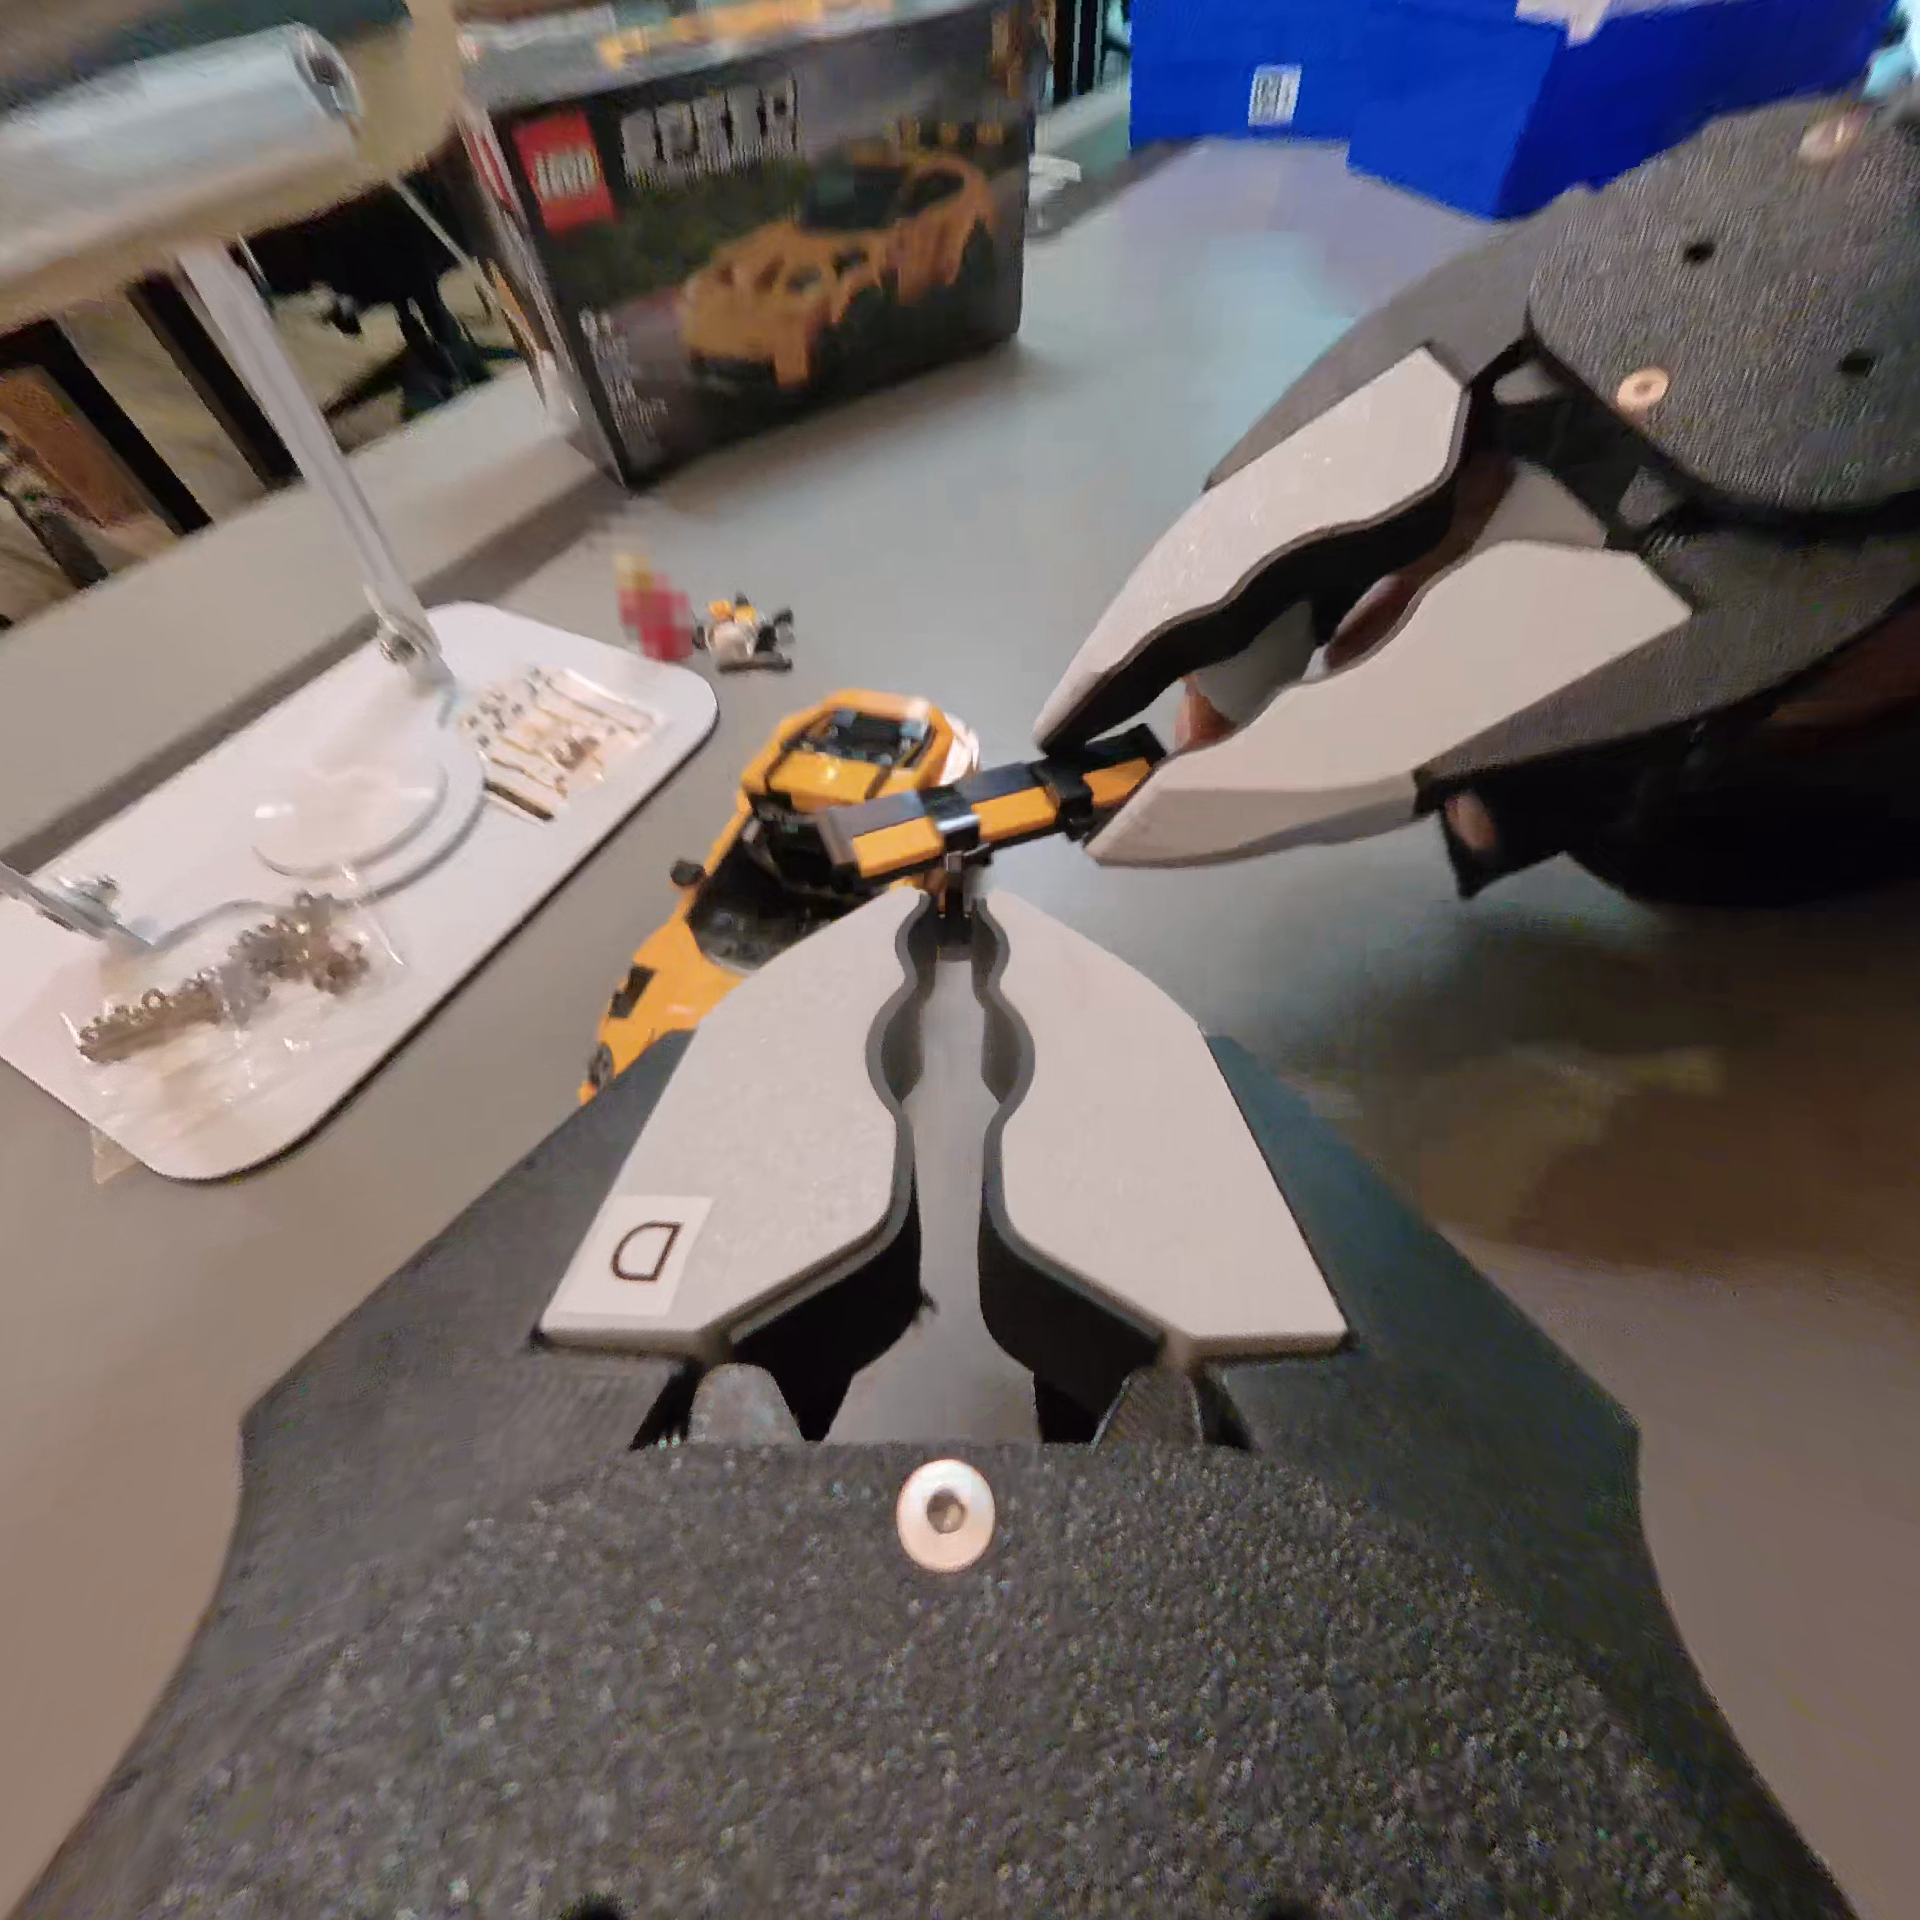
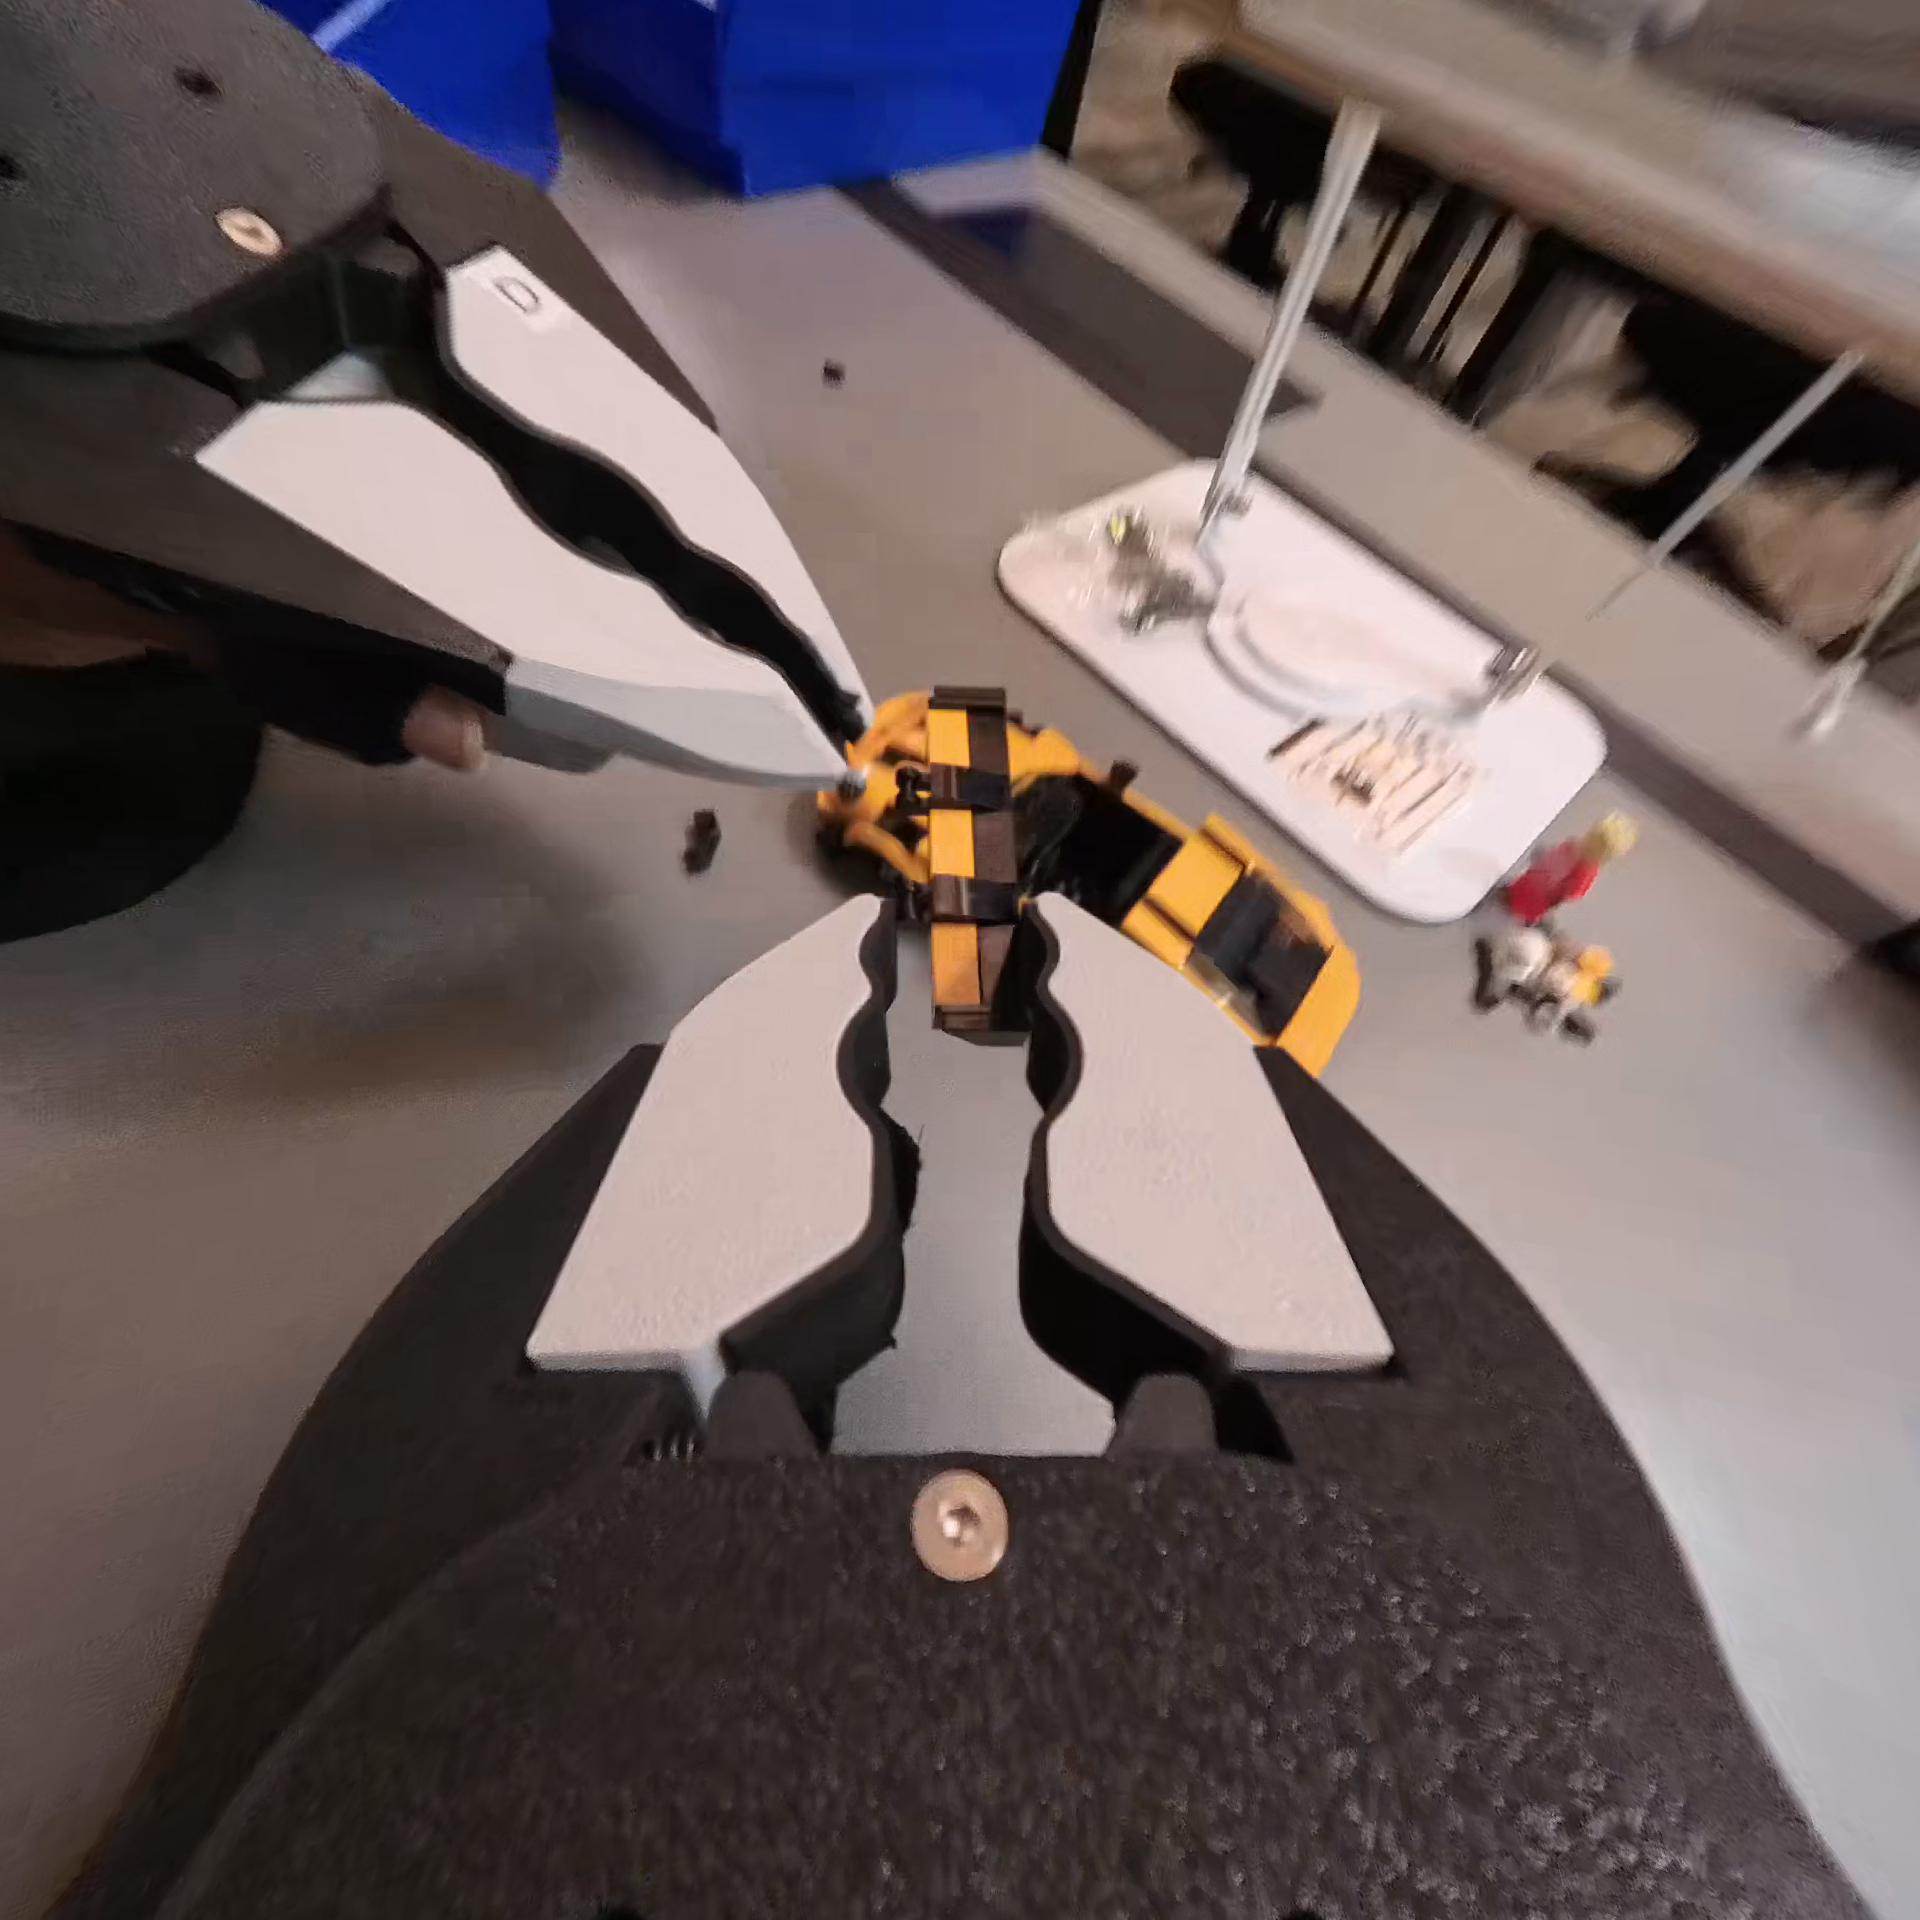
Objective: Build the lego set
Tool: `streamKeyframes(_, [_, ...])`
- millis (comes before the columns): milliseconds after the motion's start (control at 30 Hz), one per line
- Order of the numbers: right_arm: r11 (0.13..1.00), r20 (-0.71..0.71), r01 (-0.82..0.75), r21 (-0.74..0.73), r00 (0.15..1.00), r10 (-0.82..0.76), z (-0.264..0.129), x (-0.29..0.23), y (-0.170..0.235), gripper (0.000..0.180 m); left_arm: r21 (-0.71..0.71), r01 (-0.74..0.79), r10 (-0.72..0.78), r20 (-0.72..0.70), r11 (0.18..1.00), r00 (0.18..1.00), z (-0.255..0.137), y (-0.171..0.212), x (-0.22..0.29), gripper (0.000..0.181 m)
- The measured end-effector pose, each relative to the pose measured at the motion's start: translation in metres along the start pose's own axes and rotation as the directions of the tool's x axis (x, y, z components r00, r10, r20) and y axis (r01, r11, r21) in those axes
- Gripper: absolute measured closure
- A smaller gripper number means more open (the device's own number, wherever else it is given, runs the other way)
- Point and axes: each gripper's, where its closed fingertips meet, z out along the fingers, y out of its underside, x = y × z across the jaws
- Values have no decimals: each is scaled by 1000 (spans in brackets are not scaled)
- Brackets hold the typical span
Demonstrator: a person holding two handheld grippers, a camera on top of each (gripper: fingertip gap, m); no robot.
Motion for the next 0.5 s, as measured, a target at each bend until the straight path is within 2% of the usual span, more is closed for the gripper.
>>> streamKeyframes(100, [986, 67, -41, -164, 996, 52, -2, -7, 30, 158, -46, 22, -23, -16, 999, 1000, -2, 8, 0, 175])
streamKeyframes(267, [929, 109, -24, -369, 992, 69, 0, -23, 72, 158, -135, 24, -34, -74, 991, 997, 4, 23, 12, 175])
streamKeyframes(400, [899, 136, 2, -438, 989, 64, -2, -31, 84, 157, -179, -4, -15, -106, 984, 994, 6, 30, 21, 175])
streamKeyframes(500, [892, 160, 68, -447, 987, 5, -5, -29, 84, 148, -201, 4, -30, -122, 980, 992, 6, 33, 22, 175])
